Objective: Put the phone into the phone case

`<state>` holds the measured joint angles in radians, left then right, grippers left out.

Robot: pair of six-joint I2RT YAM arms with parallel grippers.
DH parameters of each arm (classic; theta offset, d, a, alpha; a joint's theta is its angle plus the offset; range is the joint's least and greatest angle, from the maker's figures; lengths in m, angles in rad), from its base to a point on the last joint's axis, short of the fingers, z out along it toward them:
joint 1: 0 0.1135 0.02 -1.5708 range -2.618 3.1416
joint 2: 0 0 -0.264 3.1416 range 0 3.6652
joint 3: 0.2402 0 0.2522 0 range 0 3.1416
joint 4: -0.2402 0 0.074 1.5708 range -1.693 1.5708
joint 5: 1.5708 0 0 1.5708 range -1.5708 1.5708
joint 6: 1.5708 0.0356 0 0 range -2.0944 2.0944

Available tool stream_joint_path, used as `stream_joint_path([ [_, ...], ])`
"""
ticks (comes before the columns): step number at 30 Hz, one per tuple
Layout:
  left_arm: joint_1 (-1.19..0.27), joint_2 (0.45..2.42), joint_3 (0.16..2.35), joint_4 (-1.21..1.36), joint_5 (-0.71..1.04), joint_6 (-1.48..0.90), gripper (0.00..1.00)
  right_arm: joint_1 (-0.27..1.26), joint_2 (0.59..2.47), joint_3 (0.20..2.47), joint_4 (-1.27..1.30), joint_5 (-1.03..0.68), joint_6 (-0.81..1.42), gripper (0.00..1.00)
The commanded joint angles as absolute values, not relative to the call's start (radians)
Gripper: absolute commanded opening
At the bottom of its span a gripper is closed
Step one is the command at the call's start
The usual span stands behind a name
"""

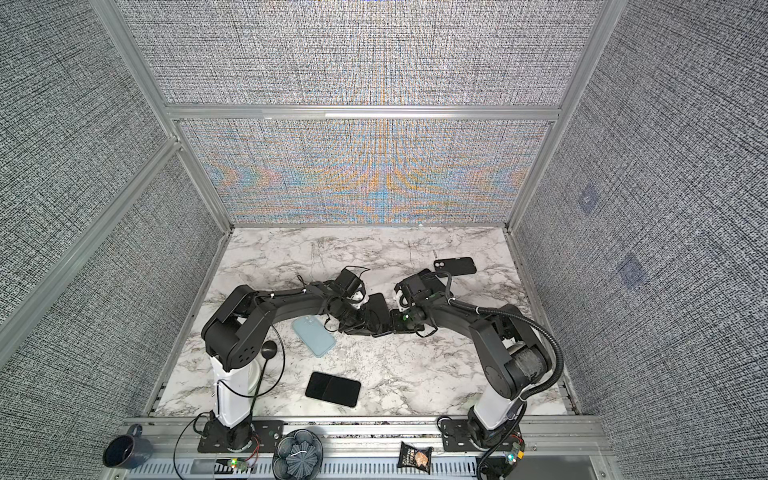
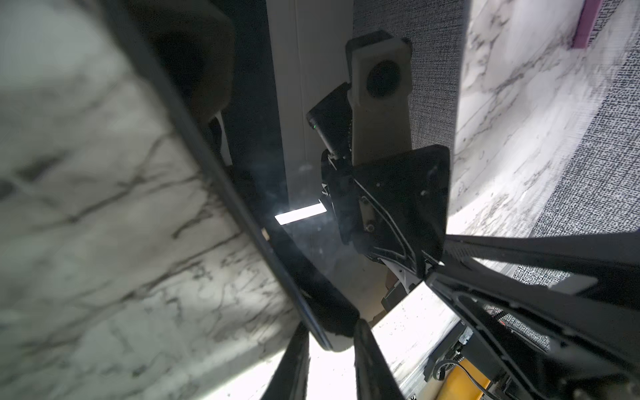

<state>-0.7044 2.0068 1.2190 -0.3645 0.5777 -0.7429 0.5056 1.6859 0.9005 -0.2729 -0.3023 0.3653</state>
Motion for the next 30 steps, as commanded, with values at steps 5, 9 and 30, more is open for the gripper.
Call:
stream_joint_path([
  [5,-0.705,2.047,1.209,-0.364,0.526,-0.732,0.21,0.509,1.709,0.879,-0.298,-0.258,0.359,0.17],
  [9,-0.700,2.046,1.207,-0.361,0.526,-0.727,0.21,0.509,1.710,0.867,-0.291,-0.258,0.362,0.17],
  [30,-0.674,2.016,1.185,-0.342,0.529,-0.707,0.21,0.527,1.704,0.795,-0.273,-0.270,0.413,0.12],
])
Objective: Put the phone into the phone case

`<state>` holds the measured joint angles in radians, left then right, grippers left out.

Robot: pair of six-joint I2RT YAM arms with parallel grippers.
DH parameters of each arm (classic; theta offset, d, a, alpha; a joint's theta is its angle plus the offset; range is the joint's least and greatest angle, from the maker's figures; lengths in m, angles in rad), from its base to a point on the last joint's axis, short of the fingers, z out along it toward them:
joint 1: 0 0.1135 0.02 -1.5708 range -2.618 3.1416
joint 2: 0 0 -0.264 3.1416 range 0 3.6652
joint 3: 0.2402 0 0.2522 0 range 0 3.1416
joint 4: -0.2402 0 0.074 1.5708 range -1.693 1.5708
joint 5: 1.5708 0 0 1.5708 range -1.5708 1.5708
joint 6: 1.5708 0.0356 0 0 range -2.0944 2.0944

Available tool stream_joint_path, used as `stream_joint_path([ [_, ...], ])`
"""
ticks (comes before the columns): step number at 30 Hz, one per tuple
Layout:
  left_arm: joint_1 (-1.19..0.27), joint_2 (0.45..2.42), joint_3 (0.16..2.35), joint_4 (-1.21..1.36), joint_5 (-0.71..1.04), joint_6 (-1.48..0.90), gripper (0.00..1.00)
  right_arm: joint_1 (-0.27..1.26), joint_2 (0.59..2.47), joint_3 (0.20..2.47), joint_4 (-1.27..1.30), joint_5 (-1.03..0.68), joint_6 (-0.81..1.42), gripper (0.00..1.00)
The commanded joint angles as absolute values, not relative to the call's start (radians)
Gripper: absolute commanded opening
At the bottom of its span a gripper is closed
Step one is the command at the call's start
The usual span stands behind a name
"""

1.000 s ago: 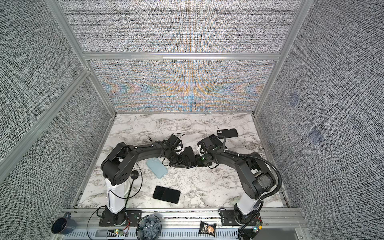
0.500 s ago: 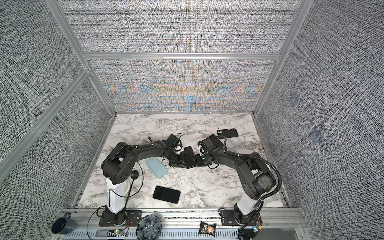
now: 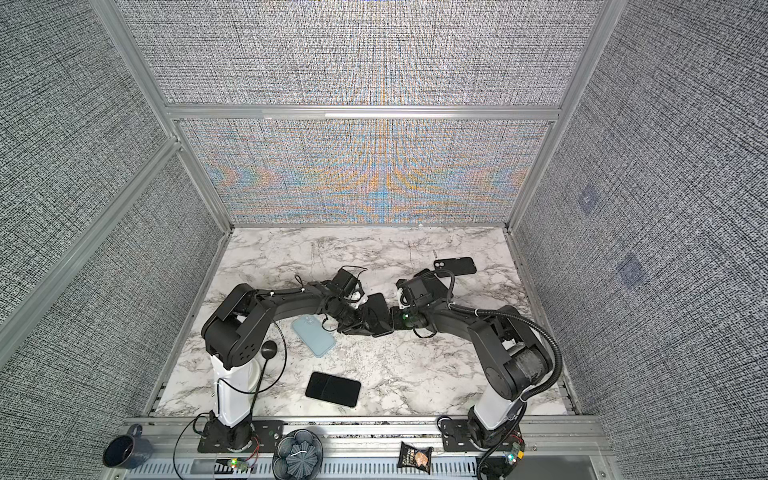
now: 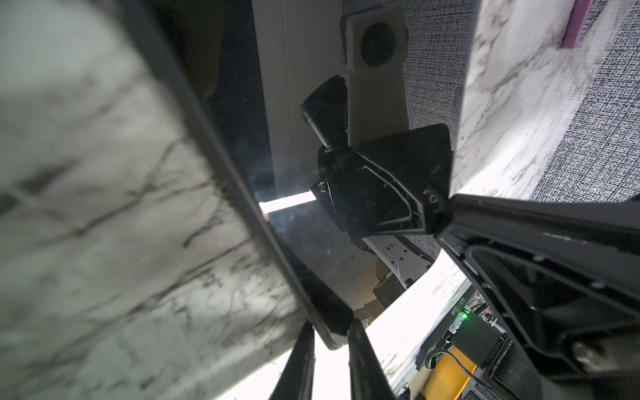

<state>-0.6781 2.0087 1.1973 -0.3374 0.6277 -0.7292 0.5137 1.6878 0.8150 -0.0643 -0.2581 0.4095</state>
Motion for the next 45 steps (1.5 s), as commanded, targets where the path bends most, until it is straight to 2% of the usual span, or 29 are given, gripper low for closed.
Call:
stream_joint_path([
  [1,-0.671,2.013,1.183,-0.340,0.530,-0.707,0.21,0.528,1.699,0.802,-0.280,-0.267,0.410,0.12],
  [5,-0.664,1.990,1.180,-0.343,0.526,-0.698,0.24,0.528,1.663,0.860,-0.338,-0.256,0.399,0.12],
  [13,-0.657,1.921,1.154,-0.322,0.526,-0.709,0.39,0.528,1.575,0.921,-0.433,-0.202,0.384,0.15],
  [23,-0.661,1.917,1.087,-0.109,0.627,-0.846,0.51,0.525,1.622,0.951,-0.389,-0.232,0.422,0.18],
  [28,-0.661,1.934,1.086,-0.092,0.637,-0.857,0.54,0.525,1.657,0.957,-0.367,-0.253,0.431,0.20],
  [45,-0.660,1.967,1.086,-0.097,0.640,-0.848,0.52,0.516,1.712,0.939,-0.315,-0.321,0.445,0.20],
])
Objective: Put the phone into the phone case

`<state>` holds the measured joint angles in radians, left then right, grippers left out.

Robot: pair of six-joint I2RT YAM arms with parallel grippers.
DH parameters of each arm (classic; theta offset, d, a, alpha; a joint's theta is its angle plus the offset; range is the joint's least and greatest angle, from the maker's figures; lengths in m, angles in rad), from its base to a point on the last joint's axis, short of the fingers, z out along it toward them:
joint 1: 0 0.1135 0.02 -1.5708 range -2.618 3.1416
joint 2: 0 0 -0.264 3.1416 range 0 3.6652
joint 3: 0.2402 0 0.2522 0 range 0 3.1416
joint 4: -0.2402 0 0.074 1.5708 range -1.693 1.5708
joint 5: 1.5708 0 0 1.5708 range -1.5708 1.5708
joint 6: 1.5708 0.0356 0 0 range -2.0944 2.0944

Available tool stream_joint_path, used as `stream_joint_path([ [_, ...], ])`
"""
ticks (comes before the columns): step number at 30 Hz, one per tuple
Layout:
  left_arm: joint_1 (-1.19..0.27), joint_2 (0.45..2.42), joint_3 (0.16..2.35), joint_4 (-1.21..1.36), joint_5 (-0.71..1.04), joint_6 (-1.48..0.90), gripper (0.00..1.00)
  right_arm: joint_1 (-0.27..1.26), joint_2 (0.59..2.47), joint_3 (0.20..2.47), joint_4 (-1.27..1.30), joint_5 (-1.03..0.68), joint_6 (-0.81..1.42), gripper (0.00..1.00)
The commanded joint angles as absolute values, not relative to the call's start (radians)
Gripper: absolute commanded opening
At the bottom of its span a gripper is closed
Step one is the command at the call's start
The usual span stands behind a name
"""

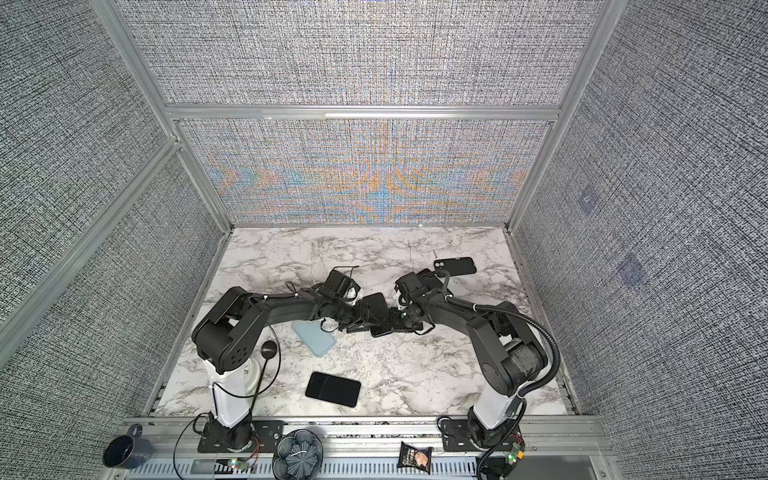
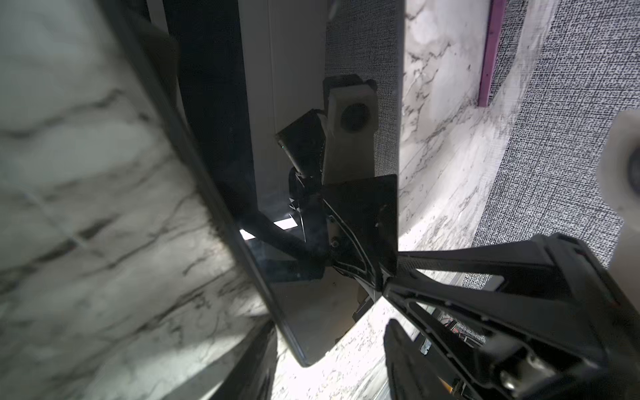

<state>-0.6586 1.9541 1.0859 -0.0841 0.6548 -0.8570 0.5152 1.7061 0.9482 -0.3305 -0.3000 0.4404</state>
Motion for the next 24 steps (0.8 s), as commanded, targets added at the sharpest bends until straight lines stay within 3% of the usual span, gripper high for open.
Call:
stream_joint_path([
  [1,-0.660,1.967,1.088,-0.098,0.641,-0.848,0.51,0.514,1.713,0.936,-0.312,-0.326,0.446,0.20],
  [13,-0.660,1.977,1.095,-0.094,0.641,-0.848,0.50,0.511,1.726,0.877,-0.254,-0.374,0.467,0.11],
  [24,-0.658,1.968,1.089,-0.100,0.634,-0.843,0.49,0.511,1.698,0.878,-0.295,-0.339,0.454,0.10],
])
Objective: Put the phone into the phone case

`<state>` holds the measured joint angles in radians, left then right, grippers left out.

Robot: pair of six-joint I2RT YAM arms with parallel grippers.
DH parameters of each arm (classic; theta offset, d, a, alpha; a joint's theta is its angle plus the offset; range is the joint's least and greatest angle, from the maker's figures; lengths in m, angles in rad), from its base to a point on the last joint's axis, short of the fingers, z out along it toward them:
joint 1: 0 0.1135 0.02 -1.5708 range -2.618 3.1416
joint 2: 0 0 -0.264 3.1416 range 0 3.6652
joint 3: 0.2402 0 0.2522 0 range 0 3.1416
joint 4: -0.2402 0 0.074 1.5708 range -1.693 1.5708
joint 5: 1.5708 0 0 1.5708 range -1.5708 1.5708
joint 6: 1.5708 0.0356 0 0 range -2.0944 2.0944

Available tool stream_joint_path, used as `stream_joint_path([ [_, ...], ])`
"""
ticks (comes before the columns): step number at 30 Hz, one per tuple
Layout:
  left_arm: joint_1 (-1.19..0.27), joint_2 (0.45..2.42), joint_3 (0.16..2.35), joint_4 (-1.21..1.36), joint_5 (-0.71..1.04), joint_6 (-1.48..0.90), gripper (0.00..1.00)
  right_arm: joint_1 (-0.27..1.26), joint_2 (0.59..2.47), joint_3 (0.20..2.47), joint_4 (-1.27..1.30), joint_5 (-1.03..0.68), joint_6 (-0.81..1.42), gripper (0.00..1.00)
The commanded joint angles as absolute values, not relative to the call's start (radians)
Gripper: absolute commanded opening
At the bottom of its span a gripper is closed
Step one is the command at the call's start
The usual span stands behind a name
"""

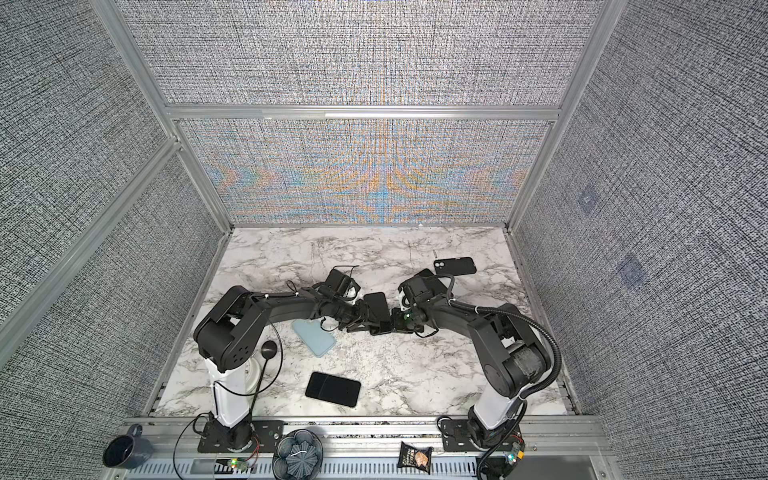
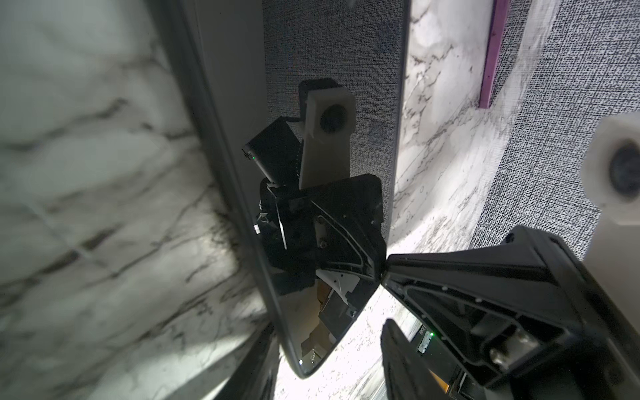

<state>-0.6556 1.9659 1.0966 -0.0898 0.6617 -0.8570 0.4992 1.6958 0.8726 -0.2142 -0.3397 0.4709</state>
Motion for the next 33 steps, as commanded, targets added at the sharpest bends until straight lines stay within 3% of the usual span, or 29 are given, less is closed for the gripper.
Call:
stream_joint_path([
  [1,-0.657,1.964,1.086,-0.103,0.631,-0.842,0.49,0.511,1.683,0.887,-0.310,-0.327,0.448,0.10],
  [7,-0.639,1.919,1.059,-0.137,0.589,-0.818,0.49,0.513,1.621,0.934,-0.396,-0.241,0.401,0.14],
  [17,-0.635,1.870,1.041,-0.179,0.549,-0.785,0.50,0.538,1.673,0.980,-0.399,-0.203,0.387,0.24],
  [33,-0.623,1.838,0.996,-0.149,0.551,-0.781,0.52,0.563,1.731,0.973,-0.411,-0.117,0.375,0.24],
])
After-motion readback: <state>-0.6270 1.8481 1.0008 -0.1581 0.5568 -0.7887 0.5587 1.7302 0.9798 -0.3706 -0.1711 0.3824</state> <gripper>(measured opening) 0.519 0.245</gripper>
